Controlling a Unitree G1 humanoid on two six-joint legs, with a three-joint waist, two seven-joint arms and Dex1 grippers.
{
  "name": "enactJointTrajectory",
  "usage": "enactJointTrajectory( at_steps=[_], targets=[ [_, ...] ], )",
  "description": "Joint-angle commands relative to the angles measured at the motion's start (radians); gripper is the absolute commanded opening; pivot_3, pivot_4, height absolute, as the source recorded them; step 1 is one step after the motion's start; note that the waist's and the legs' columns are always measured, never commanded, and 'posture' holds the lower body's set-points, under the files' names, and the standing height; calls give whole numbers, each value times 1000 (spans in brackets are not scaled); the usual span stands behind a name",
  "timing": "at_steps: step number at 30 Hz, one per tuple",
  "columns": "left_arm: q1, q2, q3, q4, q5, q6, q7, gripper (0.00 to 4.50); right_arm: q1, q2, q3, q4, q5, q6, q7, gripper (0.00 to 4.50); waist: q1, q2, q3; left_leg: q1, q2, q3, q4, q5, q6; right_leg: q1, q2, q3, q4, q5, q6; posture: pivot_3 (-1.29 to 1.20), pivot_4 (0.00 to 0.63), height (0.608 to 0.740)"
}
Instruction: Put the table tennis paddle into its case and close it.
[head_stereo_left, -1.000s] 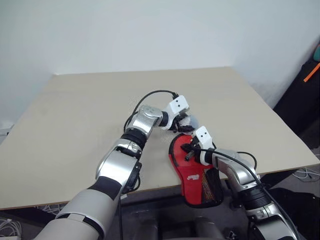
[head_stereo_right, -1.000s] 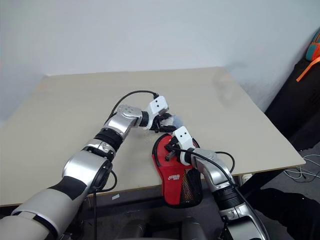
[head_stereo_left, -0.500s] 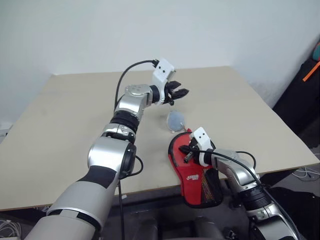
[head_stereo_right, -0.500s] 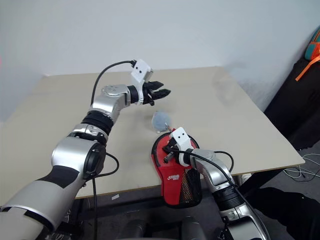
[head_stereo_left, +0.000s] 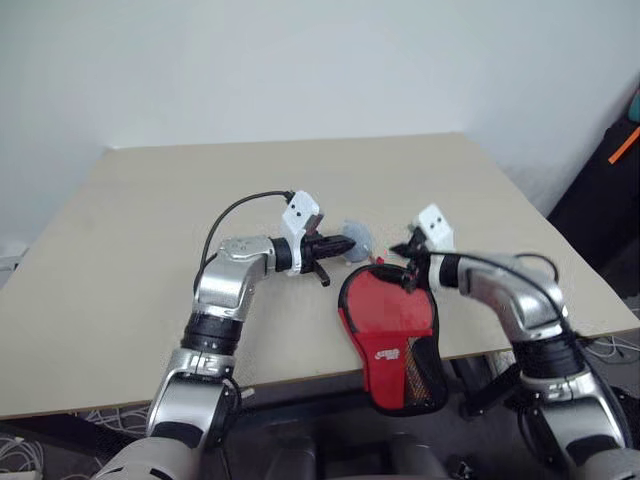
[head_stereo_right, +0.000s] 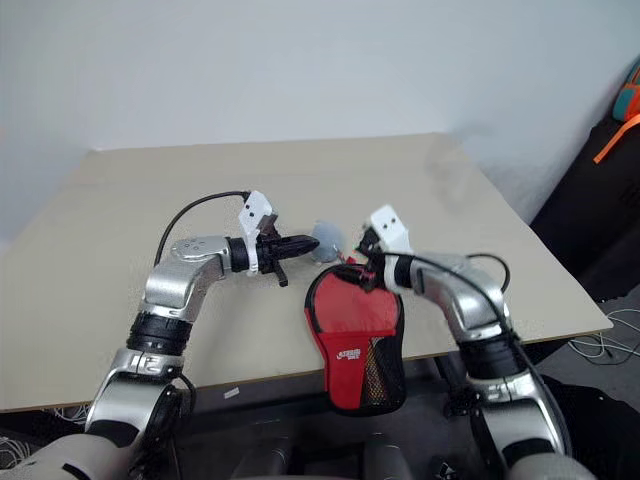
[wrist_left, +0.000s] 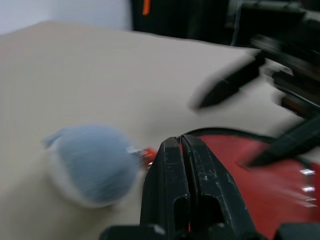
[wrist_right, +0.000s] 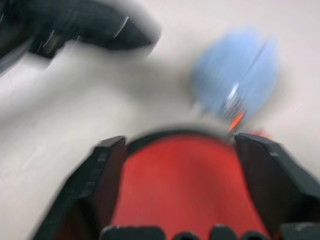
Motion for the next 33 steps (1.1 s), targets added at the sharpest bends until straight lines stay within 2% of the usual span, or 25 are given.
enactJointTrajectory(
  at_steps=[1,3,6,10,15,21,33],
  targets=[
    [33,14,-11,-117,-66,69,-1,0,-110,-18,-19,160,-39,-113,22,4470,-1,0,0,0,0,0,0,0,0,0,0,0,0,0,0,0,0,740],
    [53,21,-33,-148,-79,82,-5,0,-166,-13,-5,265,-69,-178,29,4470,-1,0,0,0,0,0,0,0,0,0,0,0,0,0,0,0,0,740],
    [87,14,-86,-155,-76,66,-4,0,-303,44,21,544,-143,-336,9,4470,-5,1,0,0,0,1,-1,0,0,0,0,0,0,0,0,0,0,740],
    [95,-19,-135,-83,-37,-4,46,0,-443,139,21,850,-199,-498,-18,4470,-16,1,0,1,0,1,-2,0,0,-1,0,1,0,0,-1,0,0,740],
    [101,-69,-177,31,12,-115,105,0,-562,243,-2,1116,-243,-637,-90,4470,-22,2,0,0,-1,0,-3,0,-1,-1,0,1,0,1,-1,0,0,740],
    [114,-95,-187,106,44,-190,144,0,-605,319,-43,1259,-272,-701,-213,4470,-23,3,0,0,-1,-1,-3,0,-1,-1,0,1,0,1,-2,0,0,740],
    [159,-88,-189,66,41,-185,176,0,-554,376,-59,1319,-361,-717,-340,4470,-34,6,-1,1,-2,-2,-3,0,-1,-1,0,0,1,1,-2,0,0,740]
  ],
)
